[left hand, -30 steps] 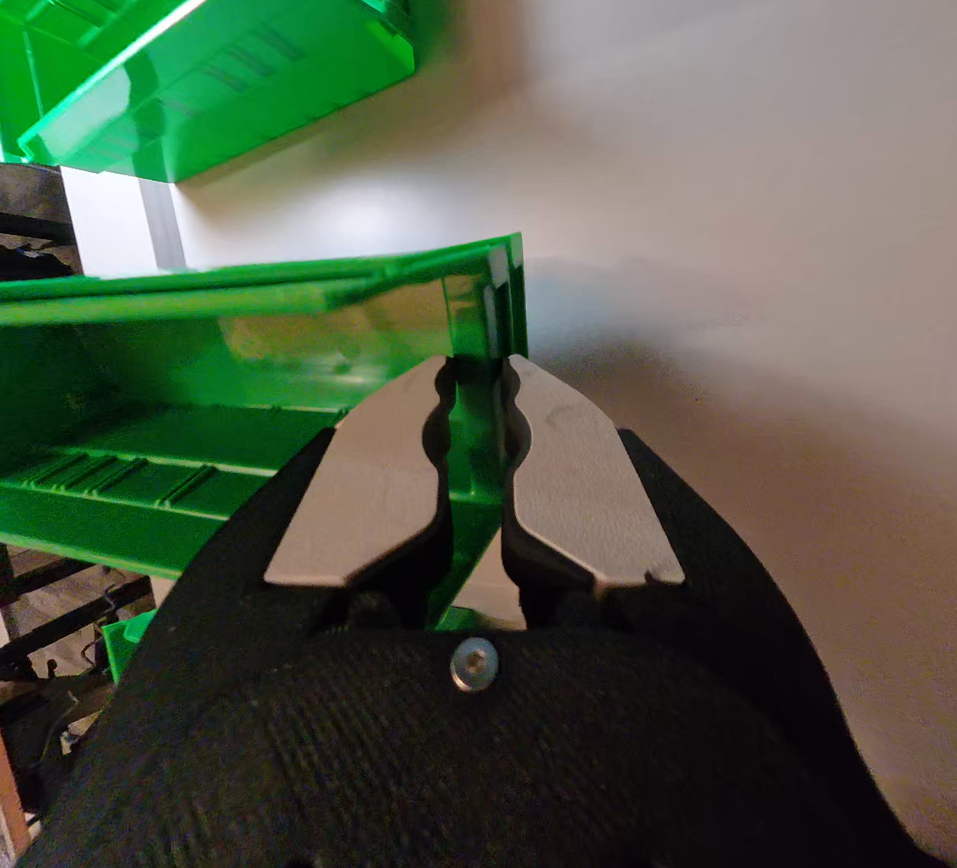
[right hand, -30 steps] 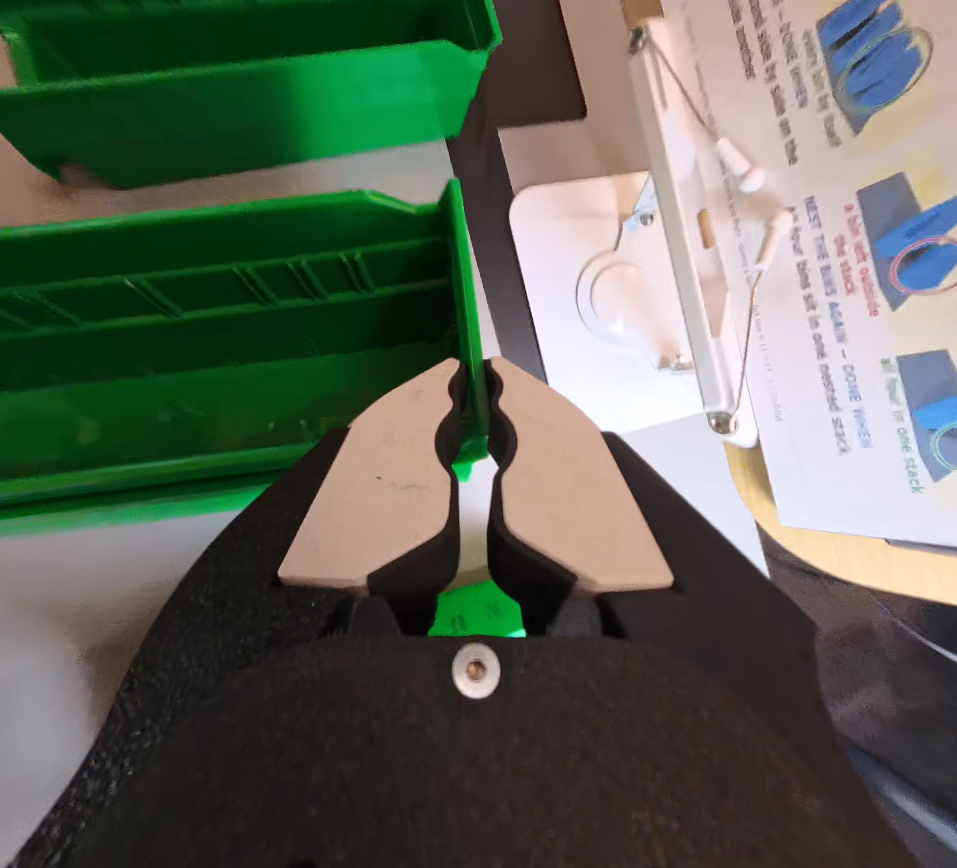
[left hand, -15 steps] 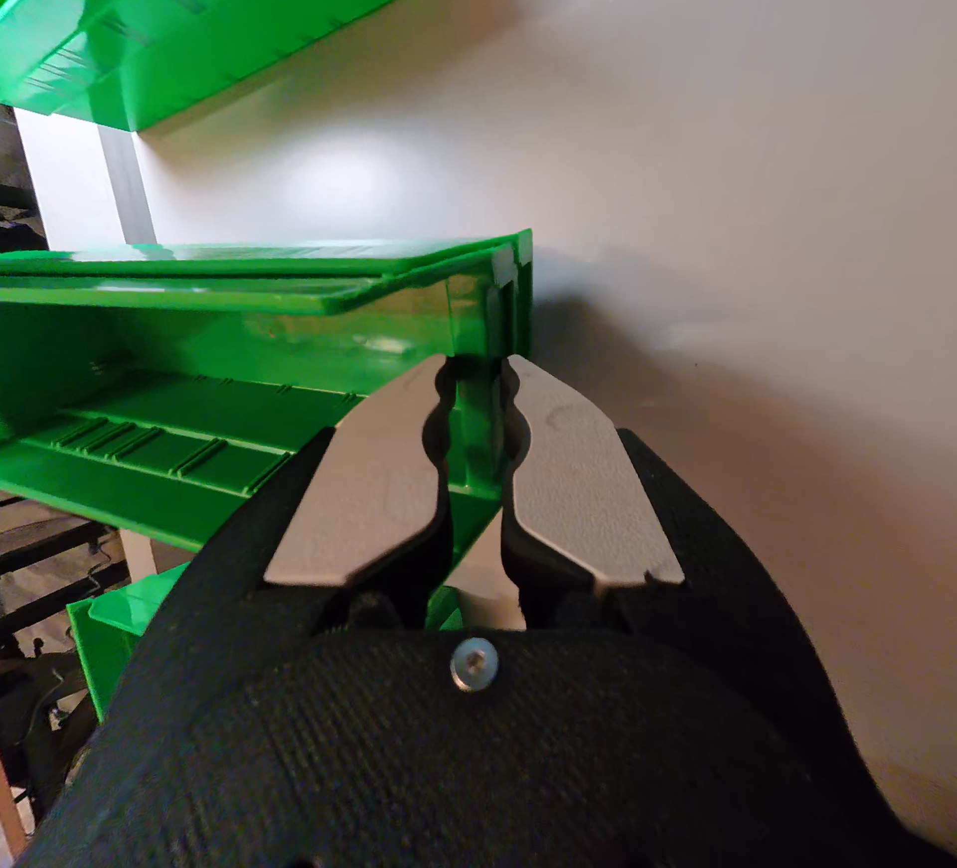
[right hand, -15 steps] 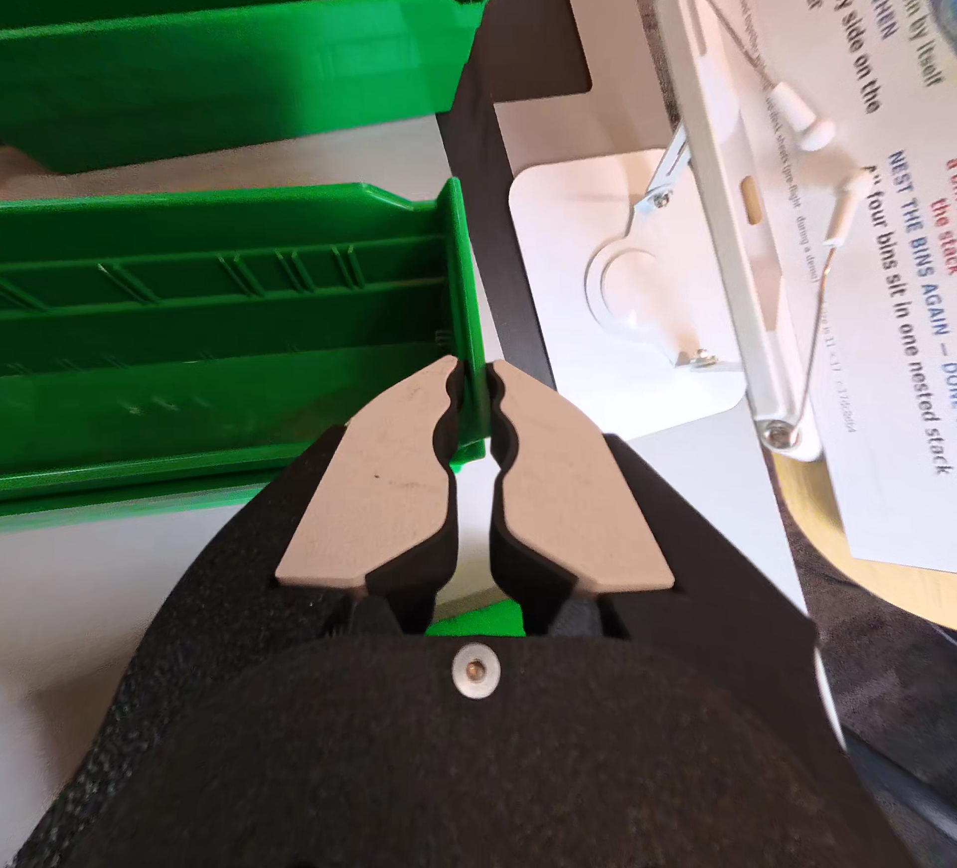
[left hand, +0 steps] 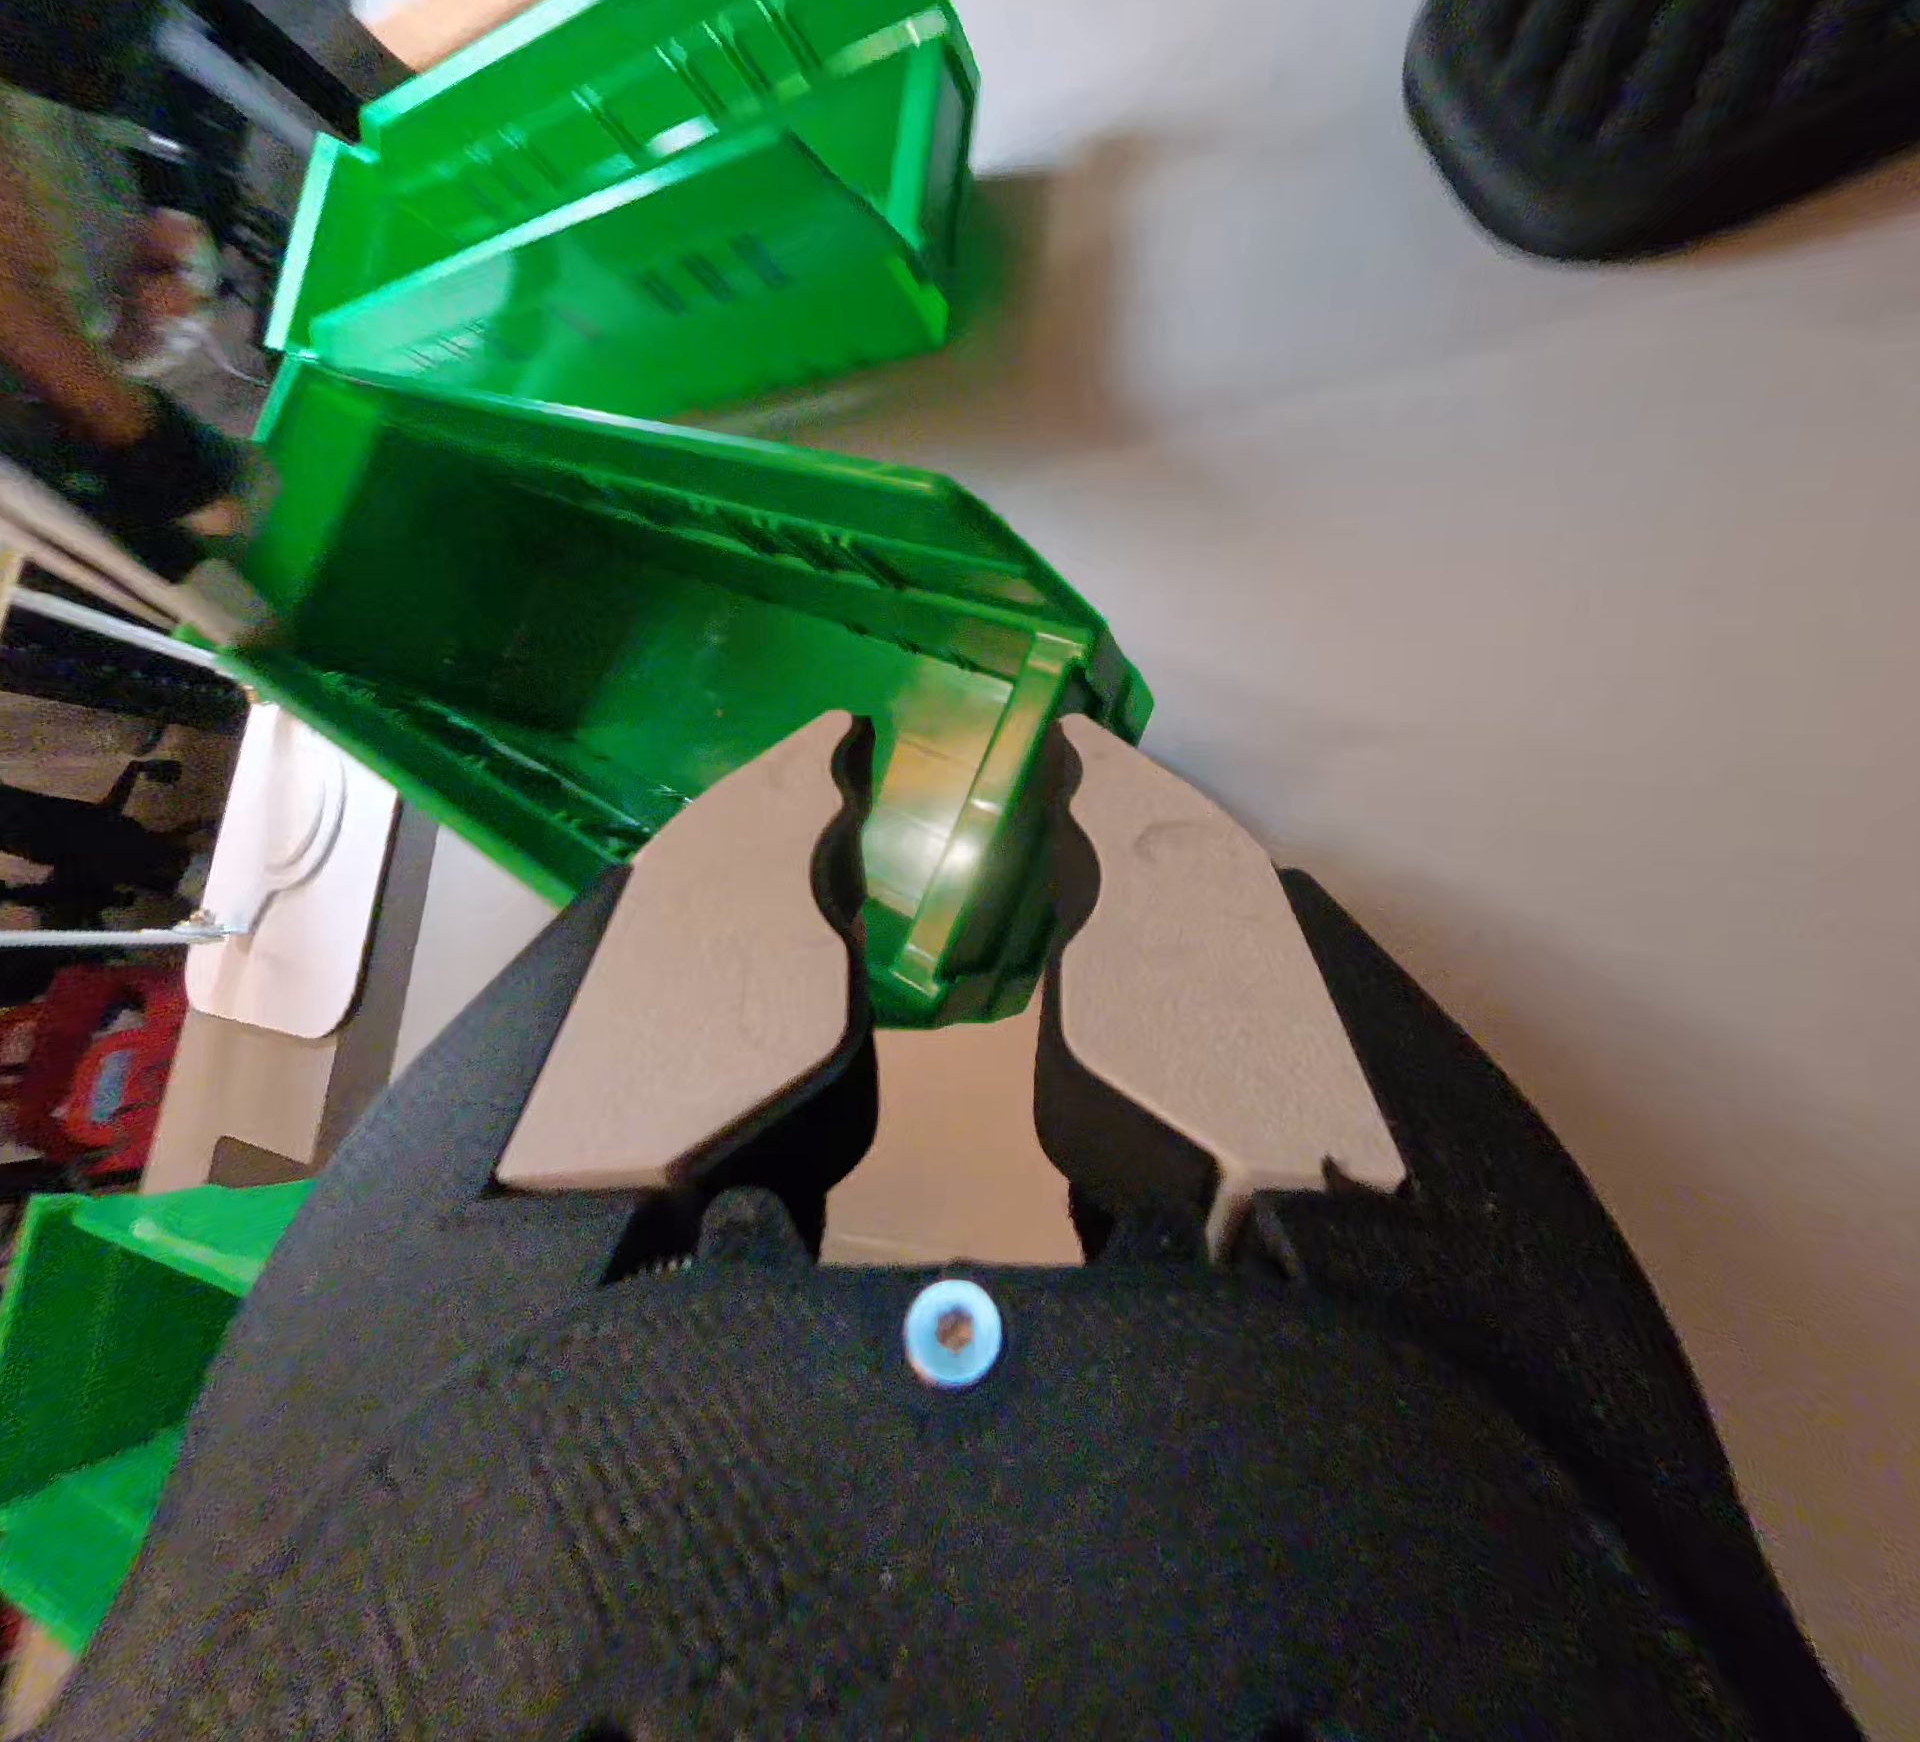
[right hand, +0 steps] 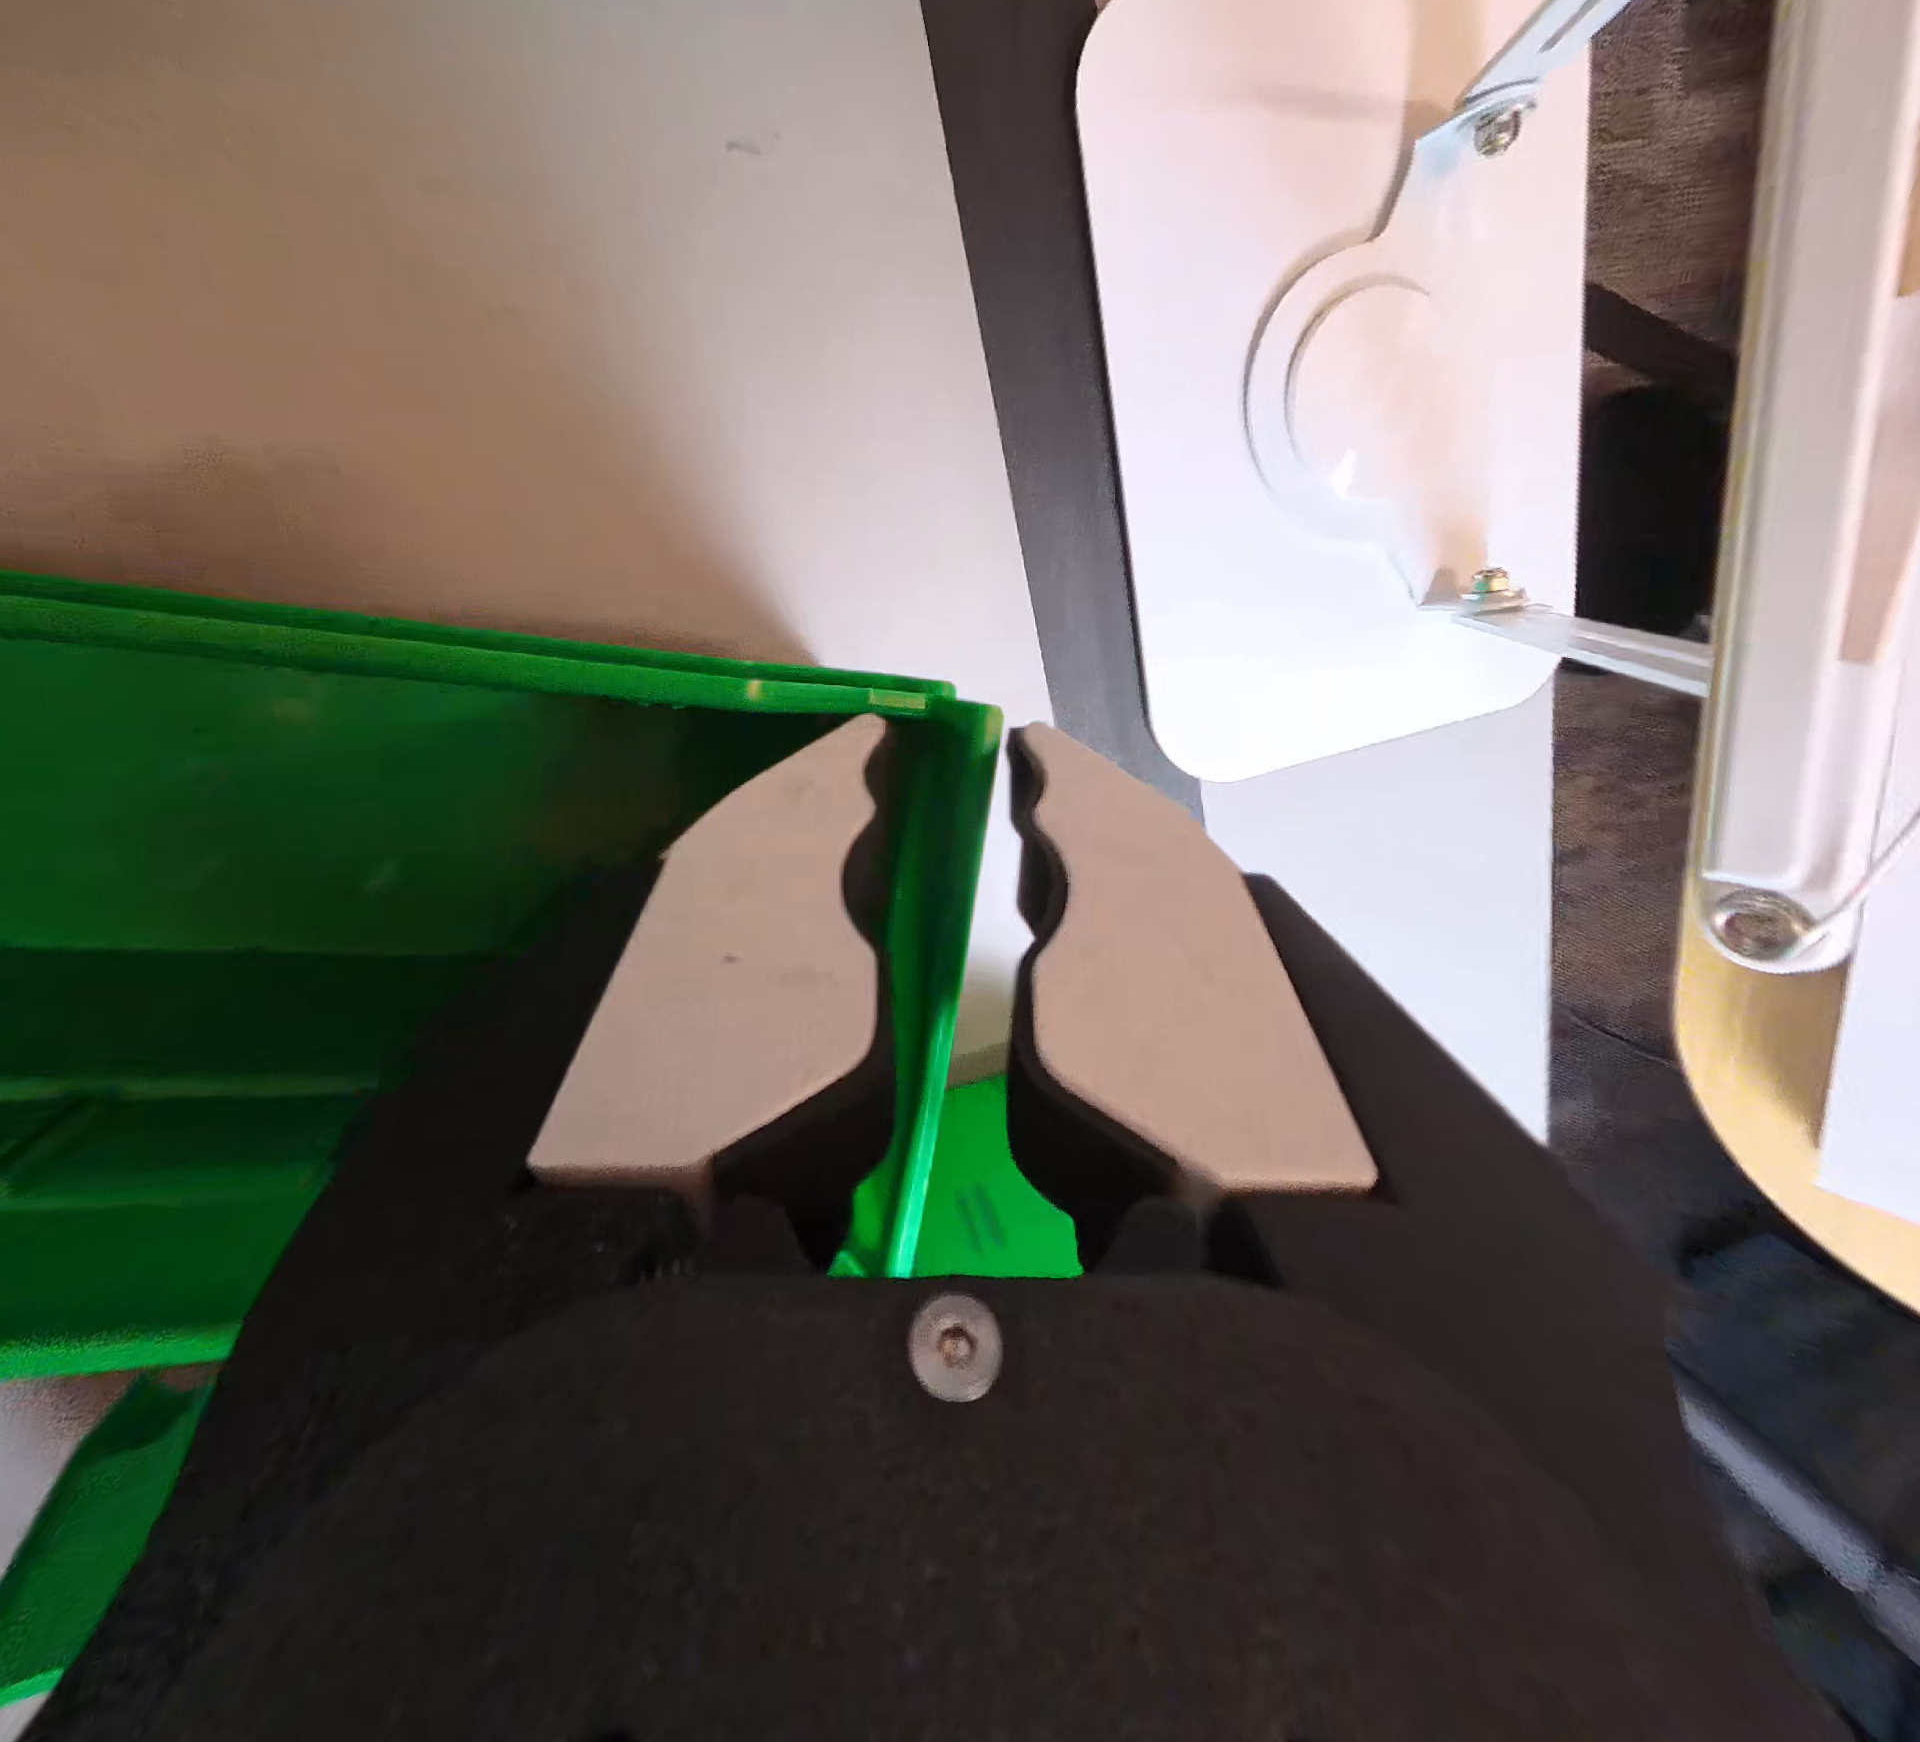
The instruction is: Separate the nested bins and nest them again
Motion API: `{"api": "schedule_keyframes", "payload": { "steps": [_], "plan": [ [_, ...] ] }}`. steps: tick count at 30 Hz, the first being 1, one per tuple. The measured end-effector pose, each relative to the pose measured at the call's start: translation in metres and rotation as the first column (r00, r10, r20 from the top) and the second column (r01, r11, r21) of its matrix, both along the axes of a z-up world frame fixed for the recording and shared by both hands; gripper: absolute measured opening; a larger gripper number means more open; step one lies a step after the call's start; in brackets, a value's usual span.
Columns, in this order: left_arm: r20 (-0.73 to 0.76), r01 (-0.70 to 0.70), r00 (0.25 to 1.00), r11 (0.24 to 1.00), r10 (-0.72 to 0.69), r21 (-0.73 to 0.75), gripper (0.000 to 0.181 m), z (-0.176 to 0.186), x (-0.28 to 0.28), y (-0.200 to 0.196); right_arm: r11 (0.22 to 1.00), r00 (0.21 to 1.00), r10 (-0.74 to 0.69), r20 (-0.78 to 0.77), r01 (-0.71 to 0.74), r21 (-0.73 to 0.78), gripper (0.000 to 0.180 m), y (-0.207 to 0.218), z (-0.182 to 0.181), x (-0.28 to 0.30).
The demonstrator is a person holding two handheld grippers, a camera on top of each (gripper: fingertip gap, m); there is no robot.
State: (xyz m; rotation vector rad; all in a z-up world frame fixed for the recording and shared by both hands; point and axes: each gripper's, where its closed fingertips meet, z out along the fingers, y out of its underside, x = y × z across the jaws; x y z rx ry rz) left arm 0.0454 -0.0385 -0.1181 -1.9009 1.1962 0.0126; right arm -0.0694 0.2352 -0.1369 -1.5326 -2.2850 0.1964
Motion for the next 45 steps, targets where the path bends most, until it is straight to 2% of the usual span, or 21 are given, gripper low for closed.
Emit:
{"api": "schedule_keyframes", "payload": {
  "steps": [1,5,8,11,14,22,27,31,33,34,36,39,41,45],
  "plan": [
    [0.068,-0.017,0.998,1.000,0.016,0.015,0.031,0.008,-0.004,-0.004,1.000,1.000,0.015,0.001,-0.015,0.025,0.016,0.001,-0.002,-0.001],
    [0.317,-0.169,0.936,0.985,0.155,0.017,0.035,0.013,-0.047,-0.011,0.999,0.999,0.034,-0.017,-0.033,0.022,0.015,-0.003,0.000,-0.004],
    [0.409,-0.207,0.879,0.969,0.246,-0.137,0.050,-0.026,-0.066,-0.008,0.999,0.999,0.037,-0.014,-0.037,0.024,0.014,-0.005,0.002,-0.005],
    [0.389,-0.193,0.881,0.955,0.270,-0.224,0.057,-0.072,-0.055,0.000,0.999,0.998,0.048,-0.034,-0.047,0.027,0.013,-0.012,0.010,-0.014],
    [0.377,-0.170,0.890,0.953,0.257,-0.250,0.041,-0.087,-0.040,0.006,0.997,0.995,0.064,-0.073,-0.061,0.046,0.013,-0.020,0.024,-0.023],
    [0.376,-0.262,0.860,0.931,0.344,-0.254,0.024,-0.093,-0.043,0.008,0.976,0.982,0.140,-0.123,-0.116,0.186,0.012,-0.027,0.064,-0.024],
    [0.392,-0.280,0.849,0.931,0.355,-0.236,0.023,-0.085,-0.040,0.005,0.969,0.971,0.168,-0.169,-0.132,0.208,0.012,-0.039,0.086,-0.024],
    [0.414,-0.287,0.829,0.921,0.377,-0.264,0.021,-0.080,-0.036,0.001,0.961,0.983,0.136,-0.124,-0.101,0.256,0.016,-0.029,0.071,-0.023],
    [0.439,-0.282,0.809,0.913,0.391,-0.293,0.010,-0.082,-0.035,0.000,0.946,0.982,0.132,-0.132,-0.085,0.312,0.017,-0.025,0.065,-0.028],
    [0.430,-0.299,0.807,0.907,0.406,-0.295,0.010,-0.084,-0.039,0.001,0.939,0.980,0.130,-0.150,-0.073,0.337,0.017,-0.024,0.065,-0.032],
    [0.432,-0.300,0.807,0.910,0.402,-0.286,0.009,-0.083,-0.041,0.001,0.929,0.971,0.111,-0.210,-0.026,0.369,0.005,-0.028,0.075,-0.037],
    [0.472,-0.286,0.780,0.905,0.411,-0.316,0.008,-0.081,-0.040,0.001,0.942,0.962,0.117,-0.247,-0.028,0.334,0.022,-0.063,0.094,-0.029],
    [0.450,-0.296,0.796,0.909,0.405,-0.294,0.008,-0.083,-0.043,0.002,0.952,0.950,0.174,-0.259,-0.095,0.290,0.024,-0.102,0.105,-0.014],
    [0.461,-0.275,0.799,0.917,0.386,-0.290,0.008,-0.083,-0.040,0.002,0.938,0.939,0.341,-0.039,-0.337,0.079,0.036,-0.199,0.072,0.050]
  ]
}}
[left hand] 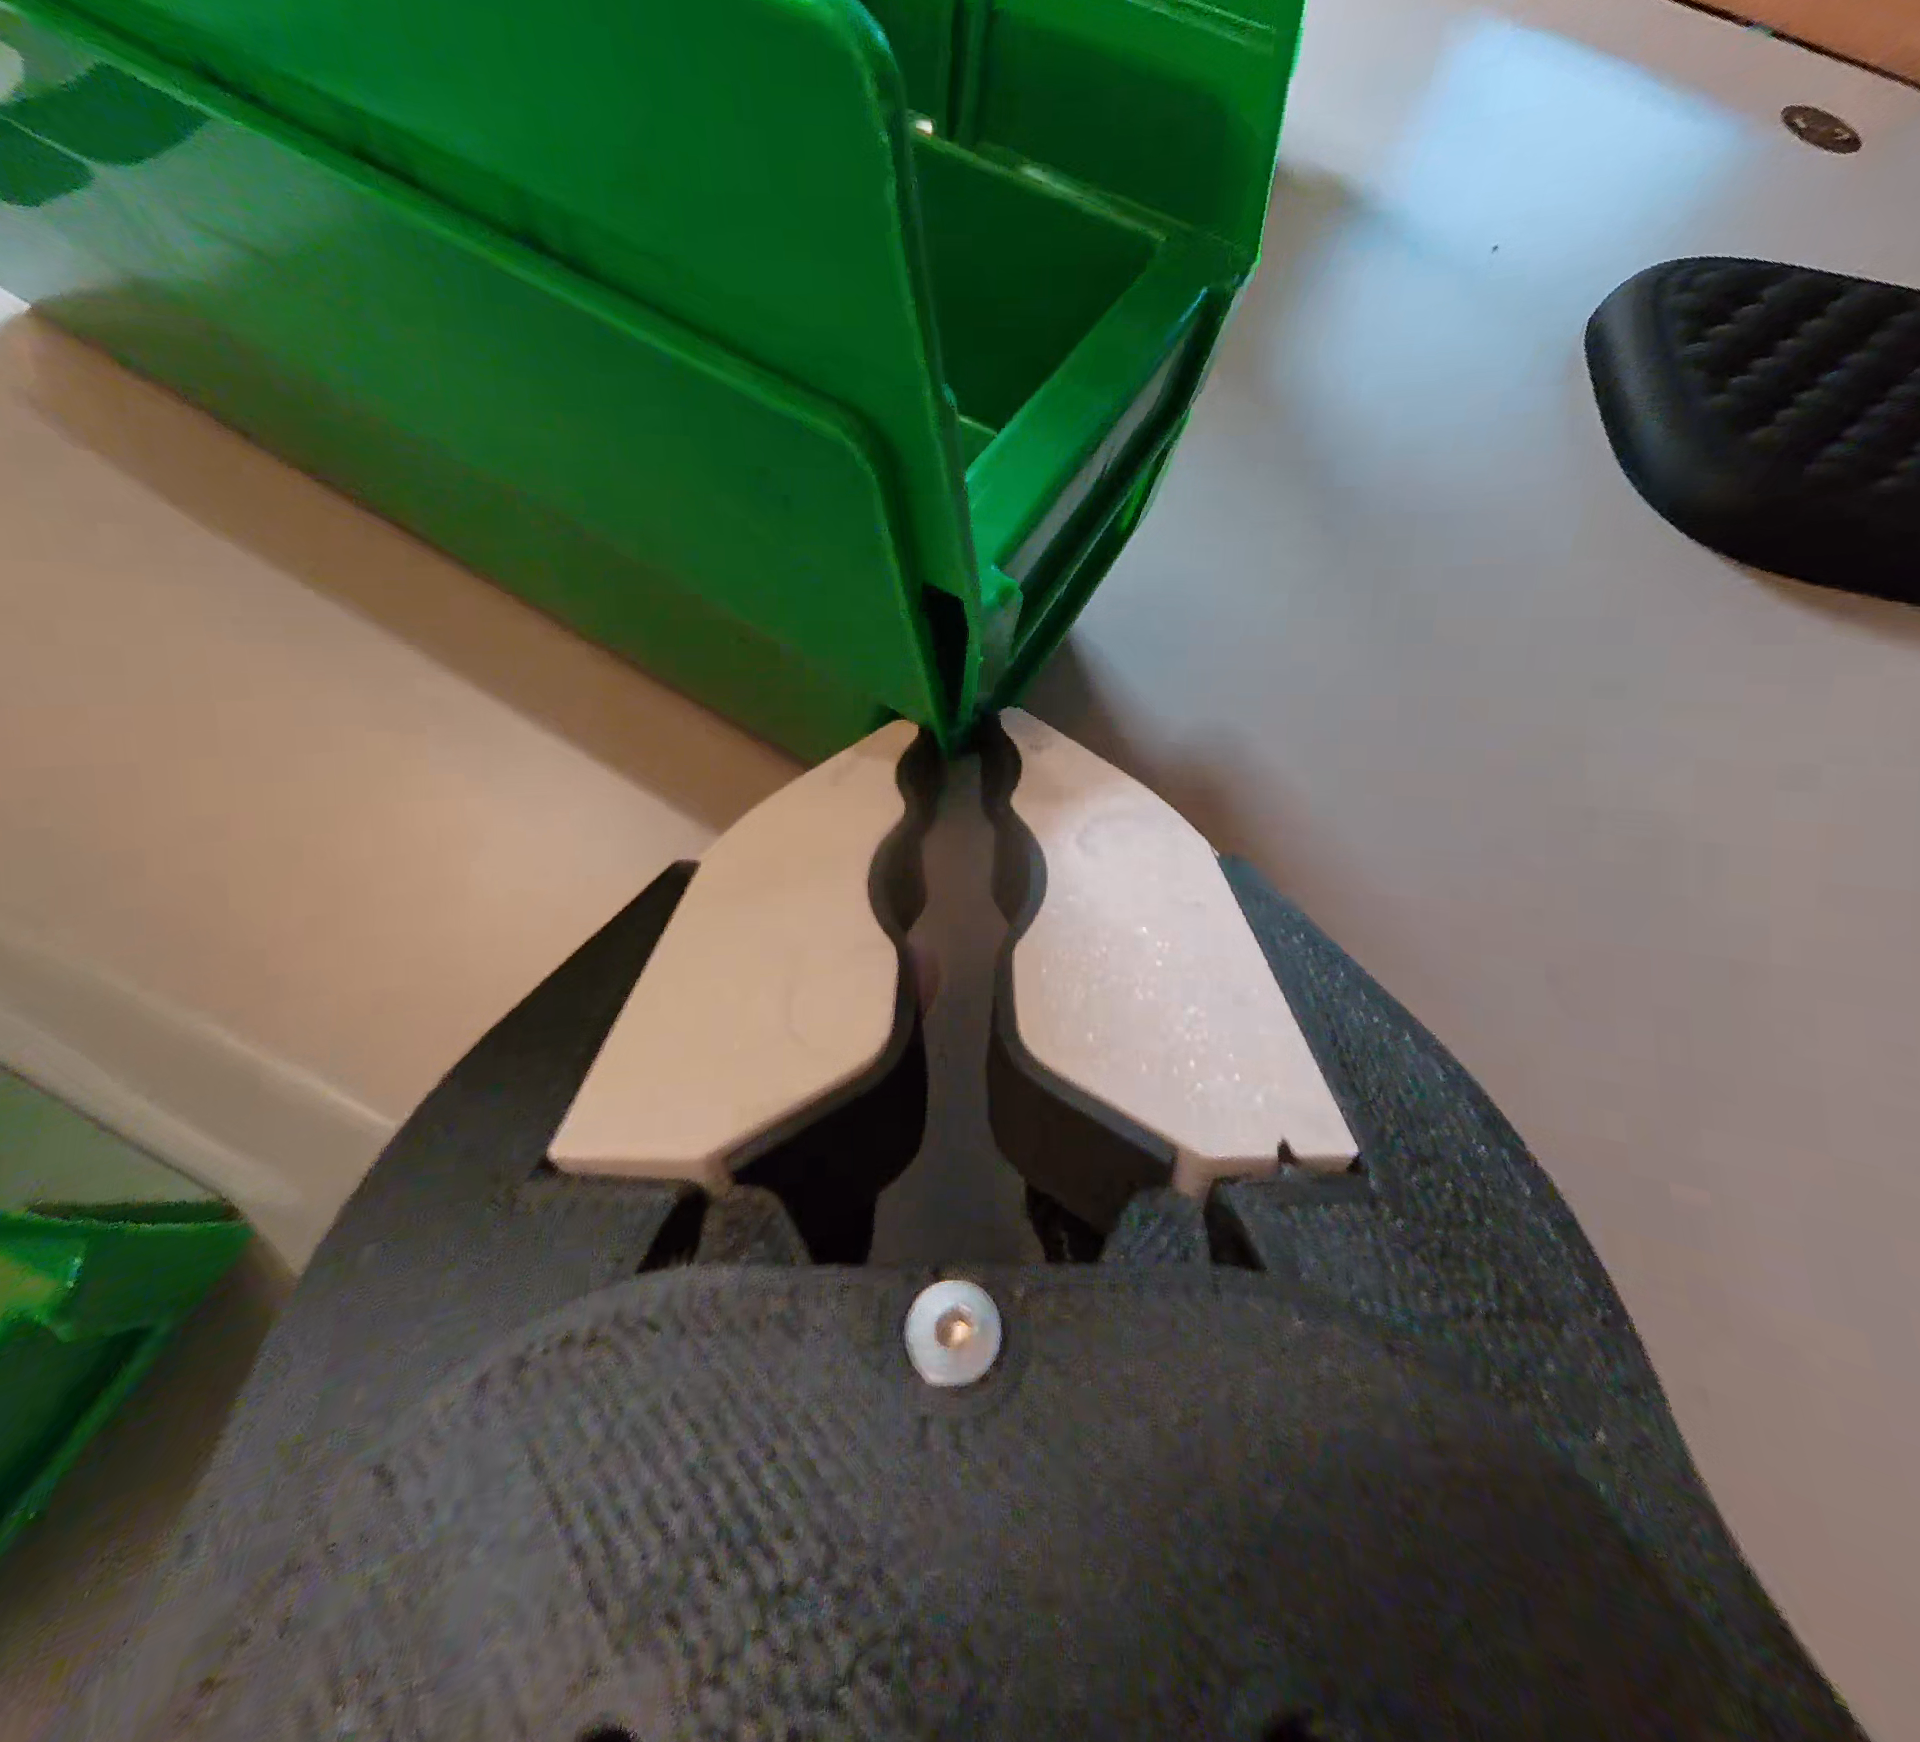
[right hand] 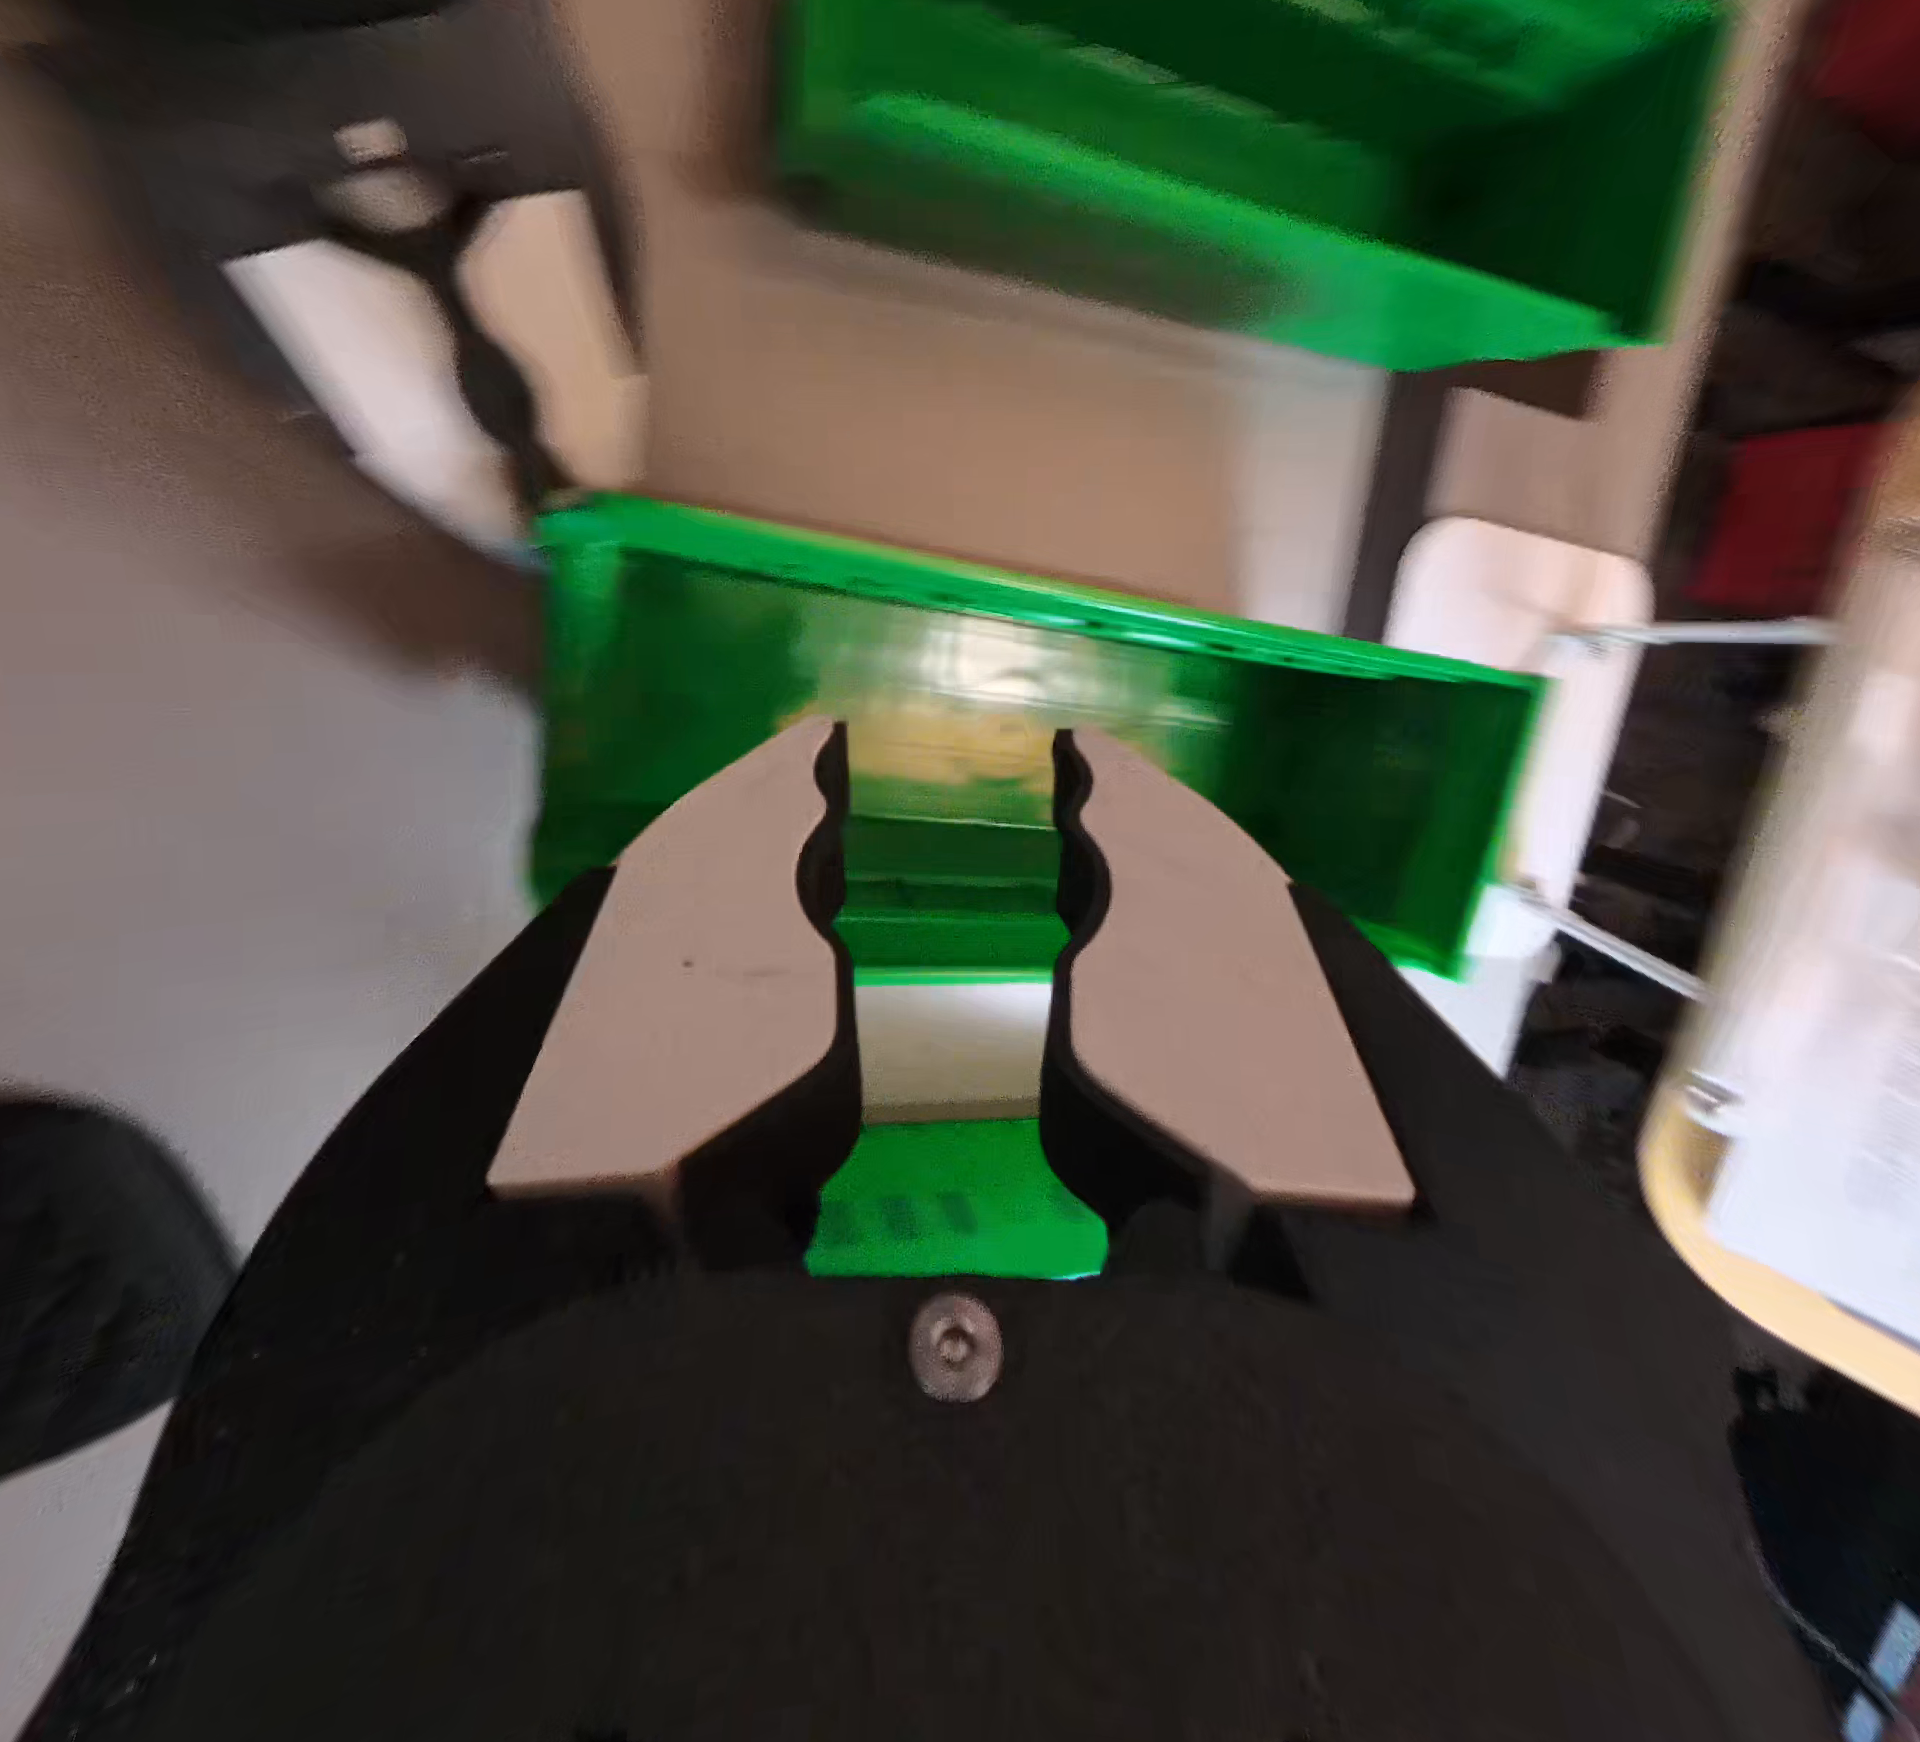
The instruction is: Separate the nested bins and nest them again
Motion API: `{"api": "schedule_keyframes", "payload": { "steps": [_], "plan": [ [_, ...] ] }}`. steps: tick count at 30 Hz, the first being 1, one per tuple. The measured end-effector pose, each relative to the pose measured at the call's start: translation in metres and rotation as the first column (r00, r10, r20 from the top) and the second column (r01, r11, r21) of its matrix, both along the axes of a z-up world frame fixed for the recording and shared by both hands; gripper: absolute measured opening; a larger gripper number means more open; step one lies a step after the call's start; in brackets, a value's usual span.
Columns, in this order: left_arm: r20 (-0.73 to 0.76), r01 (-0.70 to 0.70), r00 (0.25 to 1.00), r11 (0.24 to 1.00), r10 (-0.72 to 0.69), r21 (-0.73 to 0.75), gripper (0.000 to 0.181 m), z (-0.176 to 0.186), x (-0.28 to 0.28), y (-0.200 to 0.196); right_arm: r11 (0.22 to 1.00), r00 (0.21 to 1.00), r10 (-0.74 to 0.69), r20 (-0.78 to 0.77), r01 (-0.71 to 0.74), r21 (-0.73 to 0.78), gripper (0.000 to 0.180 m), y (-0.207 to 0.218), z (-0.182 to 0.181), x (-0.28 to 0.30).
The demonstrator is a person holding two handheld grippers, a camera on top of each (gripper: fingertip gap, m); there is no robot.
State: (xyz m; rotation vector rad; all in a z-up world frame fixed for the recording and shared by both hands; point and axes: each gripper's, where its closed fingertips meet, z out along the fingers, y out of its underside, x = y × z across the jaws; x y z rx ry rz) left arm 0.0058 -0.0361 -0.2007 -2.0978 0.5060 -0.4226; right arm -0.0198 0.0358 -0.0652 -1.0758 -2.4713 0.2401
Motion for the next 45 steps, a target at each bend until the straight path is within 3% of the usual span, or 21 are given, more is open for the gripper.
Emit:
{"api": "schedule_keyframes", "payload": {
  "steps": [5,8,12,18,29,45],
  "plan": [
    [0.007,0.028,1.000,0.999,-0.028,0.033,0.007,0.005,0.002,0.001,0.997,0.983,0.005,0.185,-0.020,0.076,0.047,-0.058,-0.080,0.045],
    [0.033,0.052,0.998,0.997,-0.054,0.055,0.007,0.009,0.001,0.001,0.978,0.985,-0.133,0.110,0.113,0.174,0.041,-0.053,-0.104,0.041],
    [-0.008,0.090,0.996,0.993,-0.090,0.070,0.007,0.006,0.001,0.000,0.976,0.974,-0.201,0.103,0.190,0.109,0.032,-0.051,-0.122,0.040],
    [0.031,0.085,0.996,0.996,-0.086,0.027,0.006,0.002,0.009,0.003,0.980,0.971,-0.196,0.138,0.192,0.042,0.022,-0.047,-0.122,0.048],
    [0.133,0.048,0.990,0.999,-0.051,0.019,0.007,0.009,0.017,0.012,0.987,0.972,-0.162,0.171,0.161,0.023,0.021,-0.038,-0.110,0.054],
    [0.113,0.049,0.992,0.998,-0.054,0.043,0.007,0.010,0.018,0.012,0.990,0.979,-0.137,0.149,0.140,-0.015,0.022,-0.037,-0.106,0.054]
  ]
}}
